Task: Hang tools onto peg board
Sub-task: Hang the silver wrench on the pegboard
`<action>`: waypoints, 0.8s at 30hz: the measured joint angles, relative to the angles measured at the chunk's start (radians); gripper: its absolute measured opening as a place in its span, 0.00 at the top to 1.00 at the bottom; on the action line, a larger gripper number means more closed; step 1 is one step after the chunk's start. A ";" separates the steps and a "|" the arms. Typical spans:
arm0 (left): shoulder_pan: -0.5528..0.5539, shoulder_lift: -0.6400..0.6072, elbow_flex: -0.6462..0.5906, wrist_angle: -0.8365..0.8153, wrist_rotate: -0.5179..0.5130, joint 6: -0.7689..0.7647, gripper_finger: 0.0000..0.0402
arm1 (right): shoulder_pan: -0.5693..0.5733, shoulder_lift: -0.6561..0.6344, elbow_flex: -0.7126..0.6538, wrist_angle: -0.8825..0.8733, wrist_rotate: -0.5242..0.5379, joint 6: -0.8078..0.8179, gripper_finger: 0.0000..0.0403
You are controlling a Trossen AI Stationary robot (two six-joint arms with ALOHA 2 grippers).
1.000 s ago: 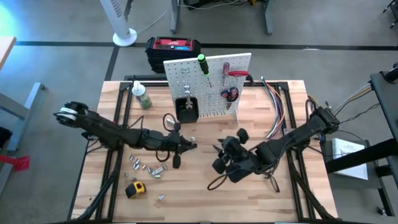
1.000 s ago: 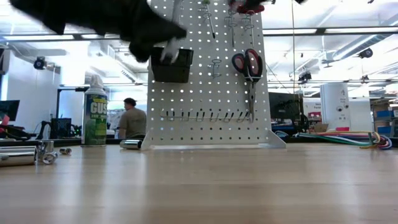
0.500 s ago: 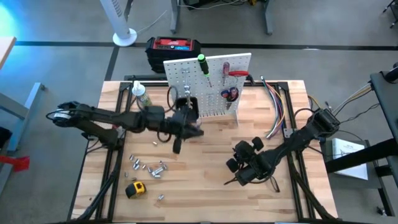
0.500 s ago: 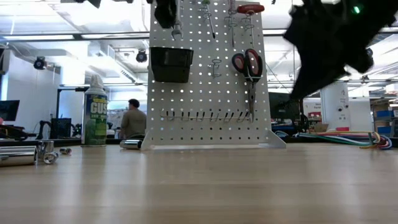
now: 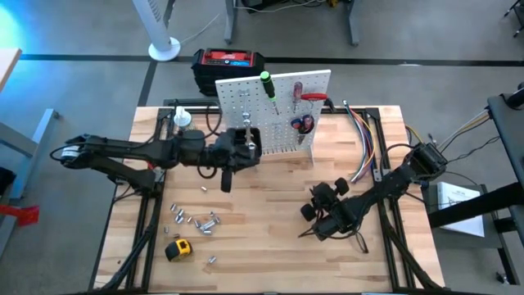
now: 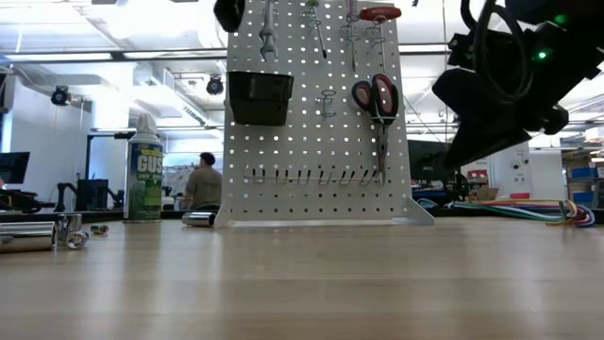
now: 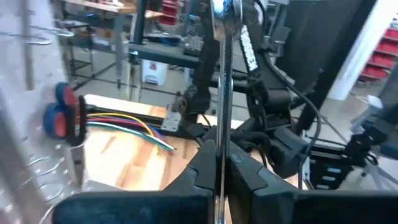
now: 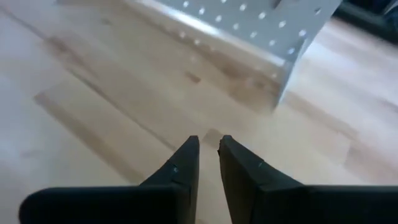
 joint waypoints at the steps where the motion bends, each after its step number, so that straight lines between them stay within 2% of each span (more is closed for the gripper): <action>1: -0.005 -0.012 -0.009 -0.004 -0.002 -0.002 1.00 | -0.005 -0.003 -0.006 -0.003 0.015 -0.001 0.89; 6: -0.057 -0.059 -0.037 0.000 -0.078 -0.017 1.00 | -0.057 -0.036 -0.062 0.092 0.024 -0.109 0.94; 9: -0.073 -0.068 -0.037 0.007 -0.125 -0.025 1.00 | -0.103 -0.069 -0.132 0.269 0.018 -0.254 0.98; 11: -0.082 -0.065 -0.037 0.011 -0.118 -0.026 1.00 | -0.141 -0.092 -0.186 0.448 -0.003 -0.398 0.99; 14: -0.085 -0.050 -0.033 0.018 -0.107 -0.026 0.99 | -0.196 -0.110 -0.272 0.798 -0.140 -0.718 1.00; 18: -0.074 -0.029 -0.015 0.047 -0.113 -0.026 0.98 | -0.263 -0.097 -0.356 1.199 -0.463 -1.110 1.00; 20: -0.070 -0.028 -0.003 0.048 -0.114 -0.025 0.98 | -0.285 -0.086 -0.365 1.290 -0.576 -1.180 1.00; 24: -0.048 -0.032 0.025 0.023 -0.111 -0.044 0.99 | -0.319 -0.085 -0.362 1.312 -0.601 -1.187 1.00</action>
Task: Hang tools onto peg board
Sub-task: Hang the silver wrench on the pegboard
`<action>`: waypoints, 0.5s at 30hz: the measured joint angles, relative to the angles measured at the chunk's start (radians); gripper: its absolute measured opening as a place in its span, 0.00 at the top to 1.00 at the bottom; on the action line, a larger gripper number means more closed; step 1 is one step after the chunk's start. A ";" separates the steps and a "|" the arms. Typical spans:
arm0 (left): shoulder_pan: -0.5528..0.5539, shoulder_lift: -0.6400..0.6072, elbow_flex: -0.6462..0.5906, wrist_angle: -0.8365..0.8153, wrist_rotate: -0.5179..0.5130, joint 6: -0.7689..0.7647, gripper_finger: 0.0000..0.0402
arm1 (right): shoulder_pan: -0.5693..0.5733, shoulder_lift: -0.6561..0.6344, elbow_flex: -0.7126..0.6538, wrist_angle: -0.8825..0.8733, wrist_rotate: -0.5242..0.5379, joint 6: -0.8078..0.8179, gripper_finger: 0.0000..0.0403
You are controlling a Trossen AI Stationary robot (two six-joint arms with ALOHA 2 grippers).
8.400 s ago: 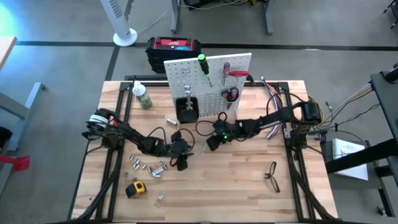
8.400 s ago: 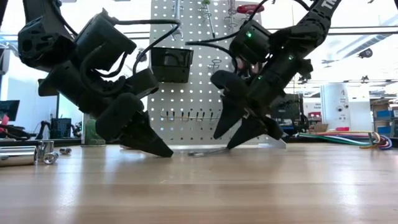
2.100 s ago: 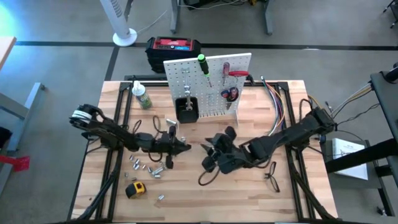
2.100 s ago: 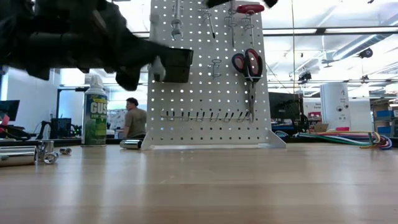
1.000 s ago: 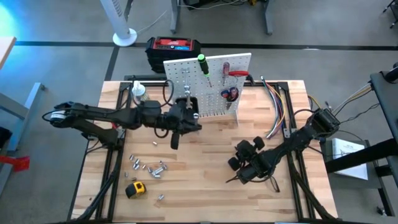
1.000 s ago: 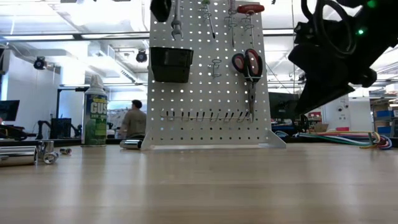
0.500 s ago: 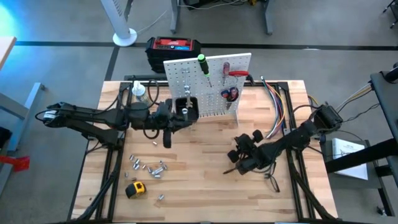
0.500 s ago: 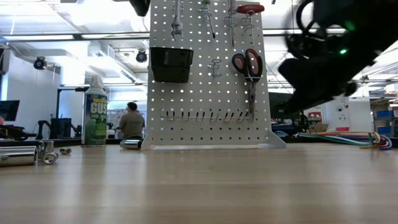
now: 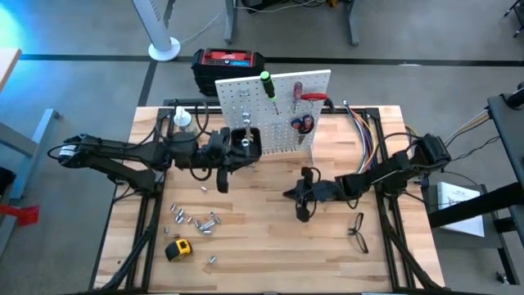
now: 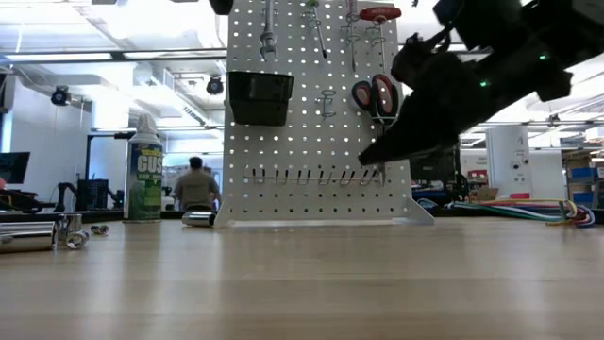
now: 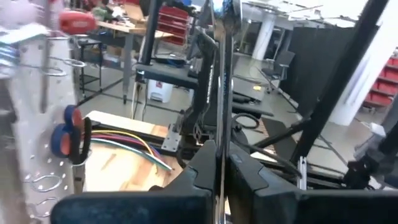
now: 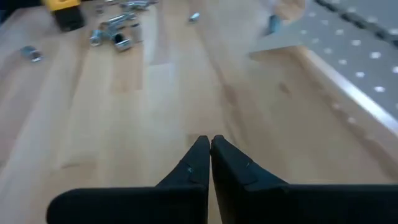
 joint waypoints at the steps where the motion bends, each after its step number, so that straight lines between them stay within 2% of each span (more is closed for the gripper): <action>1: 0.007 0.000 0.003 -0.002 0.000 -0.011 0.99 | -0.009 0.000 0.000 0.000 0.001 -0.002 1.00; 7: 0.063 0.005 0.003 -0.005 -0.001 -0.103 0.99 | -0.069 0.000 0.020 0.000 -0.052 -0.030 0.99; 15: 0.075 0.036 0.001 -0.011 0.001 -0.136 0.99 | -0.127 0.000 0.028 -0.001 -0.146 -0.071 0.99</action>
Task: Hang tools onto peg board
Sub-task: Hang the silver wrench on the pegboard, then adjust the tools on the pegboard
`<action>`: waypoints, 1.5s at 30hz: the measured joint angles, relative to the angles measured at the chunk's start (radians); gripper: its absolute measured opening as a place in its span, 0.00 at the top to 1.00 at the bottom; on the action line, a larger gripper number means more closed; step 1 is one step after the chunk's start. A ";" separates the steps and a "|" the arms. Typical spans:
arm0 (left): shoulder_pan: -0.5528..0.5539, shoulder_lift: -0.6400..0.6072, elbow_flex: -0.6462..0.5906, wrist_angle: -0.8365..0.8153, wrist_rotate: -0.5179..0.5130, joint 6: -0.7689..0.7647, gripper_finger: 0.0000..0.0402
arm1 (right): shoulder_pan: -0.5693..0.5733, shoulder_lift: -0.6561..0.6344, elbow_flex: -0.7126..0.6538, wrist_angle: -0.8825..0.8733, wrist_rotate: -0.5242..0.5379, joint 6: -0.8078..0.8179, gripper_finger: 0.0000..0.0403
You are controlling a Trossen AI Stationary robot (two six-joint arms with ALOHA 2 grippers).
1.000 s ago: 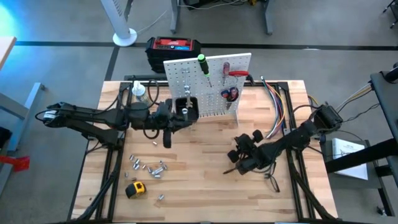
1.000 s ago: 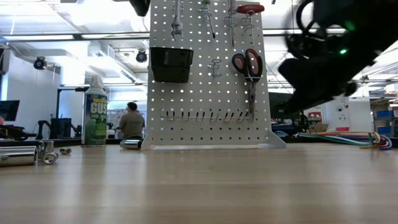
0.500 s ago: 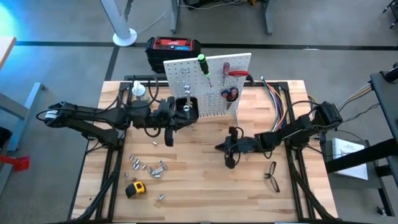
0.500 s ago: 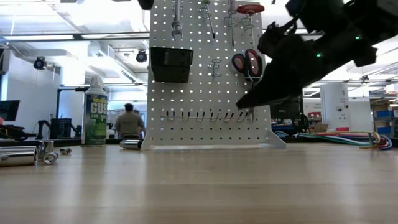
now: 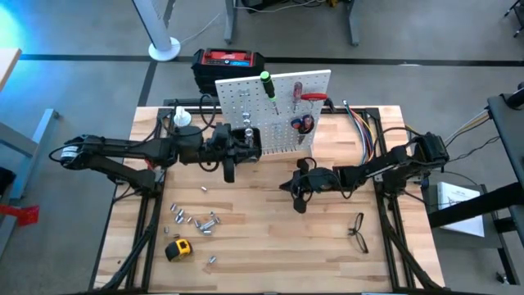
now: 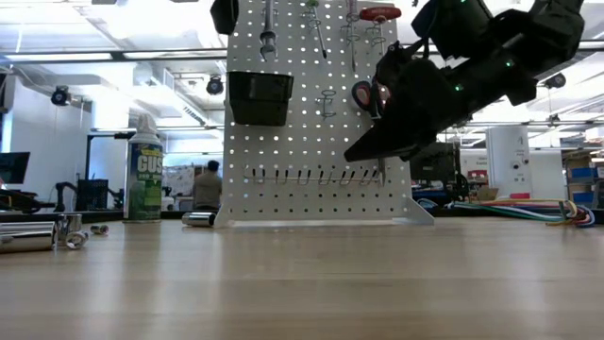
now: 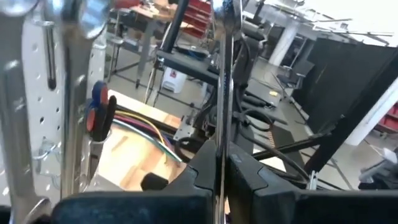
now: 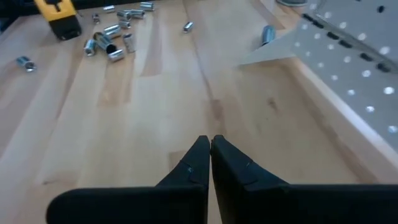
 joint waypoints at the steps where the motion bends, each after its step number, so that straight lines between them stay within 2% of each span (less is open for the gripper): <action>1: 0.003 0.005 0.000 -0.001 -0.004 -0.008 0.99 | -0.006 0.000 0.000 0.000 0.000 -0.004 0.99; 13: 0.014 -0.014 -0.002 -0.007 -0.080 -0.032 0.99 | -0.034 0.000 0.000 0.003 -0.018 -0.047 0.99; 20: 0.020 -0.011 -0.014 -0.061 -0.082 -0.073 0.99 | -0.044 0.000 0.000 0.008 -0.053 -0.051 0.99; 26: 0.023 -0.018 -0.018 -0.091 -0.121 -0.027 0.92 | -0.046 -0.003 0.001 0.016 -0.055 0.019 0.99; 28: 0.022 -0.018 -0.020 -0.130 -0.120 -0.007 0.89 | -0.046 -0.010 0.001 0.016 -0.061 0.048 0.98; 33: 0.022 -0.018 0.004 -0.273 -0.123 -0.025 0.79 | -0.047 -0.079 0.013 0.005 -0.177 0.107 0.94; 37: 0.022 -0.020 0.052 -0.419 -0.133 -0.047 0.71 | -0.047 -0.183 0.033 0.002 -0.243 0.097 0.91; 39: 0.015 -0.022 0.075 -0.496 -0.133 -0.082 0.68 | -0.047 -0.250 0.043 -0.003 -0.259 0.041 0.89; 42: 0.001 -0.025 0.108 -0.629 -0.133 -0.165 0.66 | -0.047 -0.351 0.093 -0.083 -0.262 -0.044 0.89; 45: -0.031 -0.030 0.139 -0.740 -0.153 -0.218 0.66 | -0.049 -0.430 0.201 -0.267 -0.208 -0.096 0.90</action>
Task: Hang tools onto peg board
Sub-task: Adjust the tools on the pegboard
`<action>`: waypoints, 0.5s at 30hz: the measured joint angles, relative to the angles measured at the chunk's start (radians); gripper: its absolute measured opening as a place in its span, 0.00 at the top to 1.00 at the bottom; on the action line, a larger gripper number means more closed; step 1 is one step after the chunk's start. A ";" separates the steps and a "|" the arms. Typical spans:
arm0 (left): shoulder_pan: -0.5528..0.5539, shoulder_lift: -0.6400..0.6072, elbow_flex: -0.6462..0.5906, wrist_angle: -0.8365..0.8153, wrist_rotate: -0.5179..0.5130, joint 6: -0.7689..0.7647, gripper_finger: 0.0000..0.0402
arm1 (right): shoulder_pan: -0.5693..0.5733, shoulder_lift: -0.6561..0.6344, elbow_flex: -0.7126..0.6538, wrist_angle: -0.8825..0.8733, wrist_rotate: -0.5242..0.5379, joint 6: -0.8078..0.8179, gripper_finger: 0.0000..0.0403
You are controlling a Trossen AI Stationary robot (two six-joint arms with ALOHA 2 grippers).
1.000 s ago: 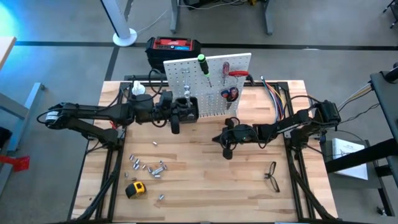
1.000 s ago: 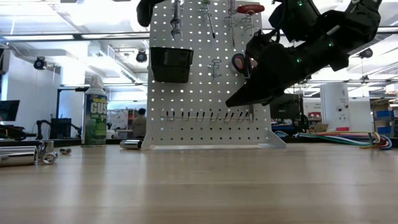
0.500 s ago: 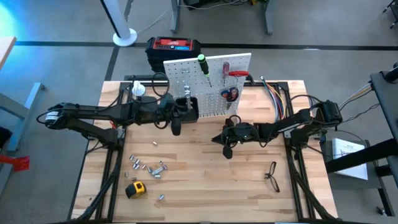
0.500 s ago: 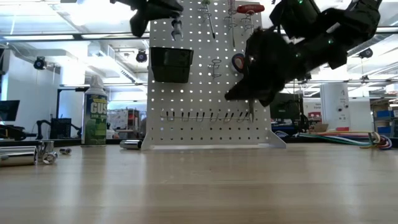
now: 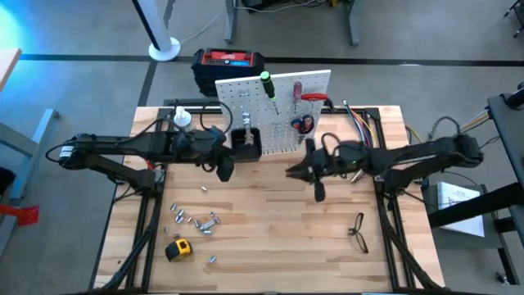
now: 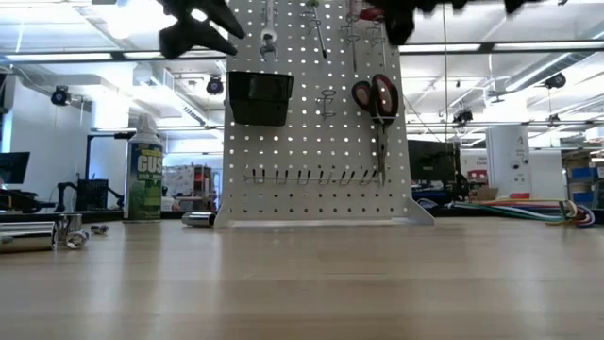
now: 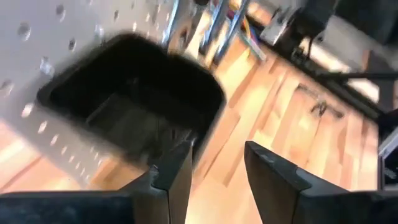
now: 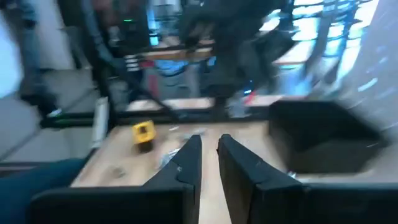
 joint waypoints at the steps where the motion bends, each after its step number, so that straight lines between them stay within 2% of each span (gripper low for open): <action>1: -0.016 -0.003 0.007 -0.024 -0.012 -0.009 0.66 | 0.000 -0.017 0.042 -0.067 0.036 -0.018 0.91; 5: -0.107 -0.022 0.041 -0.055 -0.098 -0.019 0.68 | 0.000 -0.038 0.217 -0.240 0.278 -0.109 0.93; 8: -0.193 -0.035 0.057 -0.059 -0.223 -0.014 0.68 | -0.002 -0.028 0.332 -0.284 0.422 -0.175 0.91; 15: -0.366 -0.043 0.026 -0.062 -0.496 -0.056 0.69 | -0.009 0.014 0.567 -0.438 0.419 -0.341 0.76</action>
